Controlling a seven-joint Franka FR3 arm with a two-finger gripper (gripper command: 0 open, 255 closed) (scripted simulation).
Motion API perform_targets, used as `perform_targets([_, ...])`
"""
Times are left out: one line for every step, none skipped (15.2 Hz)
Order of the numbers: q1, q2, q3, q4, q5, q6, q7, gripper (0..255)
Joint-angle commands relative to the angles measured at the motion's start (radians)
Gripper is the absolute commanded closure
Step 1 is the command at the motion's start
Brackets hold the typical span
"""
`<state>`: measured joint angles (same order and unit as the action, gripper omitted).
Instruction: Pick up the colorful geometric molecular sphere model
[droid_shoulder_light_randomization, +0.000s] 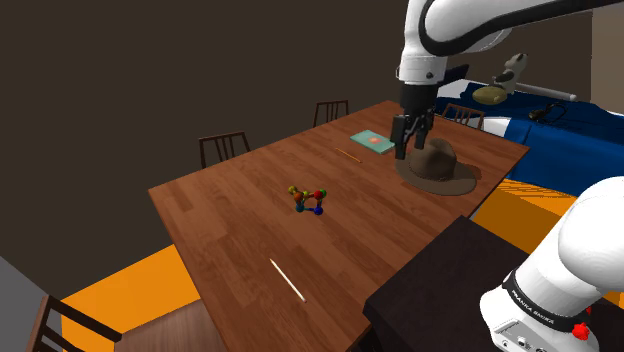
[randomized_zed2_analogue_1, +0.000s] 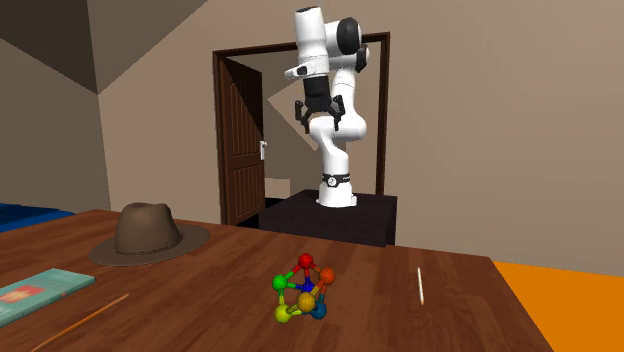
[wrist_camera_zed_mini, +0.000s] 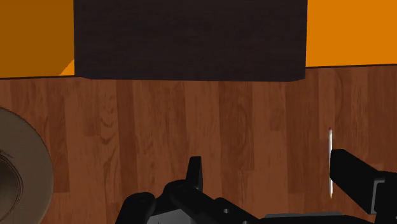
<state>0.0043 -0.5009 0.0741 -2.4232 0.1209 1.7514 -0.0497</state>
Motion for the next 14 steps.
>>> perform_targets([0.001,0.071,0.010,0.016,-0.001,0.056,0.005,0])
perform_targets([0.002,0.109,0.015,0.026,-0.003,0.084,0.008,0])
perform_targets([0.002,0.147,0.020,0.037,-0.004,0.111,0.011,0])
perform_targets([0.002,0.186,0.024,0.050,-0.007,0.136,0.014,0])
perform_targets([0.003,0.225,0.028,0.064,-0.010,0.161,0.018,0])
perform_targets([0.003,0.264,0.032,0.079,-0.013,0.184,0.022,0])
perform_targets([0.004,0.303,0.036,0.096,-0.017,0.207,0.026,0])
perform_targets([0.004,0.343,0.039,0.114,-0.022,0.228,0.030,0])
perform_targets([0.005,0.383,0.042,0.133,-0.027,0.248,0.035,0])
perform_targets([0.005,0.423,0.045,0.154,-0.032,0.267,0.040,0])
perform_targets([0.006,0.463,0.048,0.175,-0.038,0.284,0.045,0])
perform_targets([0.008,0.503,0.050,0.199,-0.044,0.300,0.051,0])
perform_targets([0.009,0.543,0.051,0.223,-0.051,0.315,0.056,0])
perform_targets([0.011,0.583,0.052,0.249,-0.058,0.329,0.062,0])
